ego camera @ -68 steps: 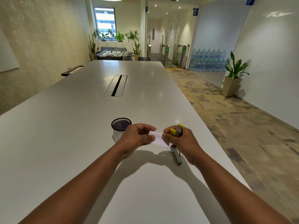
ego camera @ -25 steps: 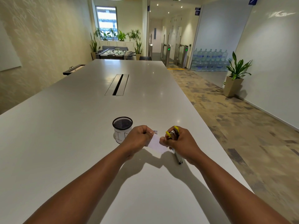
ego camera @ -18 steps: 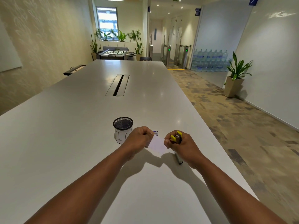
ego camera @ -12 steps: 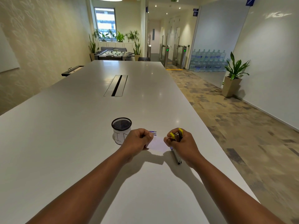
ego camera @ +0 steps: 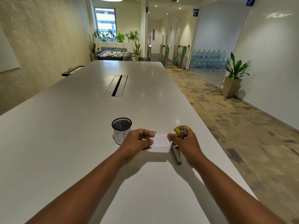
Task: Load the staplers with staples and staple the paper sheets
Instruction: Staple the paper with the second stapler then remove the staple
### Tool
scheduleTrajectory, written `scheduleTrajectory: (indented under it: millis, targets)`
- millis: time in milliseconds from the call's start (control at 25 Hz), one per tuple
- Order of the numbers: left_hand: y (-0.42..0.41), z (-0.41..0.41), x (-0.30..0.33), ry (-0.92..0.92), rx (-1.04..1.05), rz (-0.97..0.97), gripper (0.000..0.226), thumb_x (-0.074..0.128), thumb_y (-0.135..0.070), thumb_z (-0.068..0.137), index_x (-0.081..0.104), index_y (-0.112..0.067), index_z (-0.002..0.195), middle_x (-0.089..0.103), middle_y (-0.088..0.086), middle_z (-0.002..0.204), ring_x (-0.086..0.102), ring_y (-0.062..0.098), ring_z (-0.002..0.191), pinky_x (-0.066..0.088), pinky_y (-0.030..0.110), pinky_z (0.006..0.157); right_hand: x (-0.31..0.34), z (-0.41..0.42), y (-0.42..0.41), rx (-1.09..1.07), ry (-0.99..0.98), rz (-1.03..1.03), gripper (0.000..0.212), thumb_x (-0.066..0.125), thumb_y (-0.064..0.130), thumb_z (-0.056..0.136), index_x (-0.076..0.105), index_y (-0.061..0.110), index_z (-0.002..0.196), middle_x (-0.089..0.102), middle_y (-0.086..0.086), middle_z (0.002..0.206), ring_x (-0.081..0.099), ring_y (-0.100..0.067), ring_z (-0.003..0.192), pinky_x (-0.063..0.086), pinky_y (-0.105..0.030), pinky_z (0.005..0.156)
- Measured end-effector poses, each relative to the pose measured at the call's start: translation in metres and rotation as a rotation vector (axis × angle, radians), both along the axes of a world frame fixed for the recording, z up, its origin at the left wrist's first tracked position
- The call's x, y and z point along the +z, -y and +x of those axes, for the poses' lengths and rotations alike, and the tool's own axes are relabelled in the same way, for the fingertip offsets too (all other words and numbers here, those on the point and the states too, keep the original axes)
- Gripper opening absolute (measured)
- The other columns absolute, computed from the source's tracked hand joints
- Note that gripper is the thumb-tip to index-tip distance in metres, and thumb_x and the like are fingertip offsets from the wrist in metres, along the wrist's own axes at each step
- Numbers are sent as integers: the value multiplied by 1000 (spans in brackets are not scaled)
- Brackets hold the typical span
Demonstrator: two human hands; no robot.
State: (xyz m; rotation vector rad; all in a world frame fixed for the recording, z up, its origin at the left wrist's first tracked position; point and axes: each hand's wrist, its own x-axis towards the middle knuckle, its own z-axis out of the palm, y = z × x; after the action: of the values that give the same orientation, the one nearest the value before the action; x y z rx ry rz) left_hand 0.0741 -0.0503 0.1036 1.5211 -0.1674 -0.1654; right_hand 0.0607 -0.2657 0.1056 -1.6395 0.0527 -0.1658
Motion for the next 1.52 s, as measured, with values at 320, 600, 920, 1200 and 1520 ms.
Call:
scheduleTrajectory:
  millis: [320,600,920,1200,1520]
  targets:
    - [0,2,5,-9,168,-166,24,73,8,82,73,-13,94,56,-2,79,62,9,68,58,27,71,-2,-9,-5,84,-189,116,43,76,23,78,47,24,111,53,-10,81,47,-13,49,37,-25,44]
    - [3,-1,7,42,196,-159,27,73,6,82,74,-18,95,61,-1,91,66,10,77,57,27,71,-8,-22,-22,252,-184,195,29,78,28,85,62,18,107,62,6,82,57,-12,61,45,-29,51]
    - [5,-10,7,103,186,-88,29,75,5,81,74,-19,96,61,3,98,68,6,80,58,27,71,-12,-27,-38,231,-125,261,33,81,21,86,67,16,116,72,3,97,68,-12,84,55,-32,70]
    - [5,-15,12,185,248,38,29,76,3,79,73,-22,94,65,2,100,68,14,73,63,35,75,-11,-27,-41,234,-148,357,29,78,26,88,70,14,113,72,4,89,69,-12,84,56,-31,67]
    - [8,-13,8,131,172,-37,16,73,1,85,73,-13,92,55,2,75,58,21,72,58,45,81,-6,-24,-43,227,-91,358,19,76,24,90,76,17,108,74,6,83,68,-7,75,57,-29,69]
